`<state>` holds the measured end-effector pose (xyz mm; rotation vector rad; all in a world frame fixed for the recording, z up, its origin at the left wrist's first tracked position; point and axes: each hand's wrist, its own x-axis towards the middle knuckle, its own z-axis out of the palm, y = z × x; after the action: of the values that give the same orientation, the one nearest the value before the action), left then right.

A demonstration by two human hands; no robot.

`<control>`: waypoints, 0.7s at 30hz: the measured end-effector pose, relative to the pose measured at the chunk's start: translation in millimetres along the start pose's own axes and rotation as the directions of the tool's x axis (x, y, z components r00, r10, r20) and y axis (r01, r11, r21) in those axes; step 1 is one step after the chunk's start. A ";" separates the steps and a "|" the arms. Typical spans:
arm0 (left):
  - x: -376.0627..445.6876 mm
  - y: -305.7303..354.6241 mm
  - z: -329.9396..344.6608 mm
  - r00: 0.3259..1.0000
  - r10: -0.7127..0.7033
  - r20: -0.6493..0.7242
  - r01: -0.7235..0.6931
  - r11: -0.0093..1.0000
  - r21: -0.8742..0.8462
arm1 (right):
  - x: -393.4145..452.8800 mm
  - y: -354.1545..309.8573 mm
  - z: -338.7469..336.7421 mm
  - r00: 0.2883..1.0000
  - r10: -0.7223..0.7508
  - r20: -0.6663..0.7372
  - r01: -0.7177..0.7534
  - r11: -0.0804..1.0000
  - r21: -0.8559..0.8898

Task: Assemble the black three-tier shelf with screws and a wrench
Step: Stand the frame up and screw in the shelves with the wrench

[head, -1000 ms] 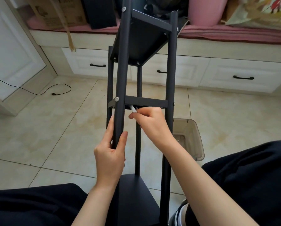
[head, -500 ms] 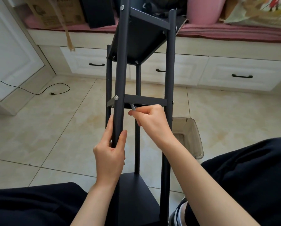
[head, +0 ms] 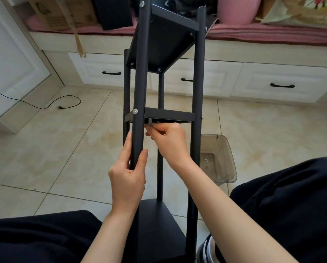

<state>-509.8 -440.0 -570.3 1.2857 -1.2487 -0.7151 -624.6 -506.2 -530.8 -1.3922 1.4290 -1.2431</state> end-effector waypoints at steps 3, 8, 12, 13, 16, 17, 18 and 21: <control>0.6 -0.2 -0.1 1.000 -0.005 -0.001 0.005 1.000 0.000 | 2.1 5.0 11.1 0.998 -0.034 -0.046 0.035 0.998 0.042; 1.4 -1.9 -1.4 1.000 -0.021 -0.006 0.021 1.000 -0.008 | 5.9 7.9 31.1 0.991 -0.041 -0.127 0.052 0.995 0.090; 1.6 -3.2 -2.4 0.999 -0.035 -0.011 0.035 0.999 -0.021 | 7.8 11.7 38.2 0.987 -0.057 -0.153 0.074 0.992 0.106; 1.7 -3.2 -2.7 0.999 -0.036 -0.011 0.036 0.999 -0.020 | 7.8 11.9 38.2 0.987 -0.061 -0.151 0.077 0.991 0.105; 1.4 -3.3 -3.1 0.999 -0.040 -0.016 0.040 0.999 -0.019 | 6.8 13.8 34.5 0.986 -0.097 -0.136 0.107 0.991 0.076; 1.8 -3.1 -3.2 0.999 -0.042 -0.020 0.042 0.999 -0.019 | 6.2 14.1 32.1 0.986 -0.109 -0.128 0.117 0.991 0.060; 2.2 -2.9 -3.1 0.999 -0.044 -0.021 0.044 0.999 -0.018 | 5.2 14.4 29.2 0.986 -0.116 -0.118 0.122 0.991 0.048; 2.9 -1.5 -2.4 0.999 -0.044 -0.021 0.043 0.999 -0.016 | 0.1 13.3 19.8 0.992 -0.092 -0.084 0.095 0.995 0.034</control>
<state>-506.5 -442.3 -570.5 1.3083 -1.1985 -0.7387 -608.7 -509.8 -548.2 -1.4106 1.4010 -1.3950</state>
